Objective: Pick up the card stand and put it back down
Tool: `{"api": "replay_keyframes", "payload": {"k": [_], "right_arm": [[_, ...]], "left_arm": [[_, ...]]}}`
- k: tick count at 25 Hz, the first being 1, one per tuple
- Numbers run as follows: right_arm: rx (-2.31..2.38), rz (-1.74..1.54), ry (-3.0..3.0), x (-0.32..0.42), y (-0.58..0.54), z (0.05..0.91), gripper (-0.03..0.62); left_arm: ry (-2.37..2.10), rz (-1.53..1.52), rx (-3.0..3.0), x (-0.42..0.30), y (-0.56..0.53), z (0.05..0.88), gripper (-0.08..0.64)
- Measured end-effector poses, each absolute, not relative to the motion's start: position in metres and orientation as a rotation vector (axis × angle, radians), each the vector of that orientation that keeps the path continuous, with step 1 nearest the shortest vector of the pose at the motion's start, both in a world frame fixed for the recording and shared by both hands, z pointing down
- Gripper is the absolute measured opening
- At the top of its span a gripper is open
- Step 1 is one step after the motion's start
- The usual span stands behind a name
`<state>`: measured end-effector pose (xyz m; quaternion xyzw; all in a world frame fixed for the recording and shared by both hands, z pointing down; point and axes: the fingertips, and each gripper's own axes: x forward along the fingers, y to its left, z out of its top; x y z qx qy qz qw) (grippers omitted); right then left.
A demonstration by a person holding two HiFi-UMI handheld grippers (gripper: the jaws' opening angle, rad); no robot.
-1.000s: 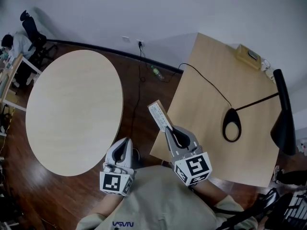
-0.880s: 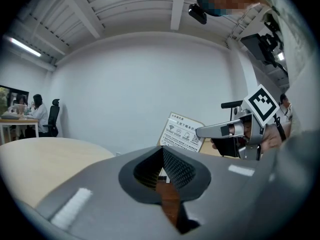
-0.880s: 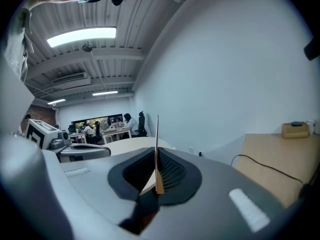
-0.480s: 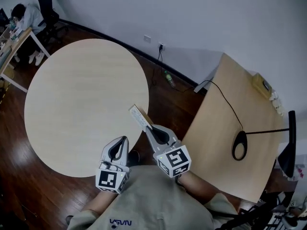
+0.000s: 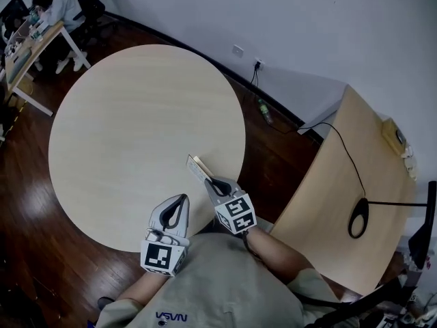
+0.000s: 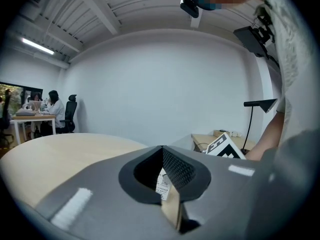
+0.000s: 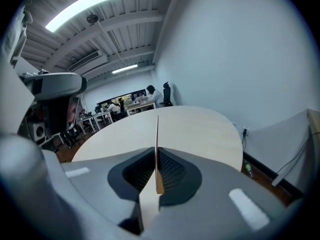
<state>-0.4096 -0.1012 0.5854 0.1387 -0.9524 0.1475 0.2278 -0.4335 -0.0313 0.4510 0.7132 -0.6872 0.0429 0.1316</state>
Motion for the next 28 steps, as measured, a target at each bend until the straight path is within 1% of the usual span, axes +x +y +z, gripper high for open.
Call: {"api": "replay_keyframes", "payload": {"k": [4, 9, 10, 12, 16, 21, 22, 26, 28], "right_arm": [[0.392, 0.41, -2.583, -0.419, -0.103, 0.614, 0.015], [0.37, 0.398, -2.562, -0.427, -0.102, 0.62, 0.02], [0.359, 0.395, -2.554, -0.428, -0.101, 0.62, 0.027], [0.36, 0.407, -2.547, -0.424, -0.099, 0.617, 0.086], [0.449, 0.43, -2.579, -0.399, -0.099, 0.598, 0.095], [0.645, 0.443, -2.651, -0.338, -0.104, 0.55, 0.092], [0.708, 0.431, -2.663, -0.321, -0.105, 0.536, 0.083], [1.029, 0.351, -2.665, -0.234, -0.106, 0.48, 0.008], [1.203, 0.38, -2.624, -0.185, -0.102, 0.461, 0.0]], "left_arm": [[-1.989, 0.132, 2.05, -0.446, -0.028, 0.458, 0.003], [-1.956, 0.128, 2.065, -0.449, -0.031, 0.463, 0.003], [-1.947, 0.121, 2.073, -0.448, -0.032, 0.463, 0.003], [-1.925, 0.109, 2.092, -0.443, -0.033, 0.462, 0.003], [-1.888, 0.1, 2.135, -0.433, -0.038, 0.46, 0.003], [-1.8, 0.073, 2.233, -0.393, -0.052, 0.448, 0.003], [-1.768, 0.069, 2.268, -0.38, -0.054, 0.445, 0.003], [-1.616, 0.067, 2.423, -0.322, -0.065, 0.428, 0.003], [-1.547, 0.07, 2.481, -0.293, -0.067, 0.418, 0.003]]}}
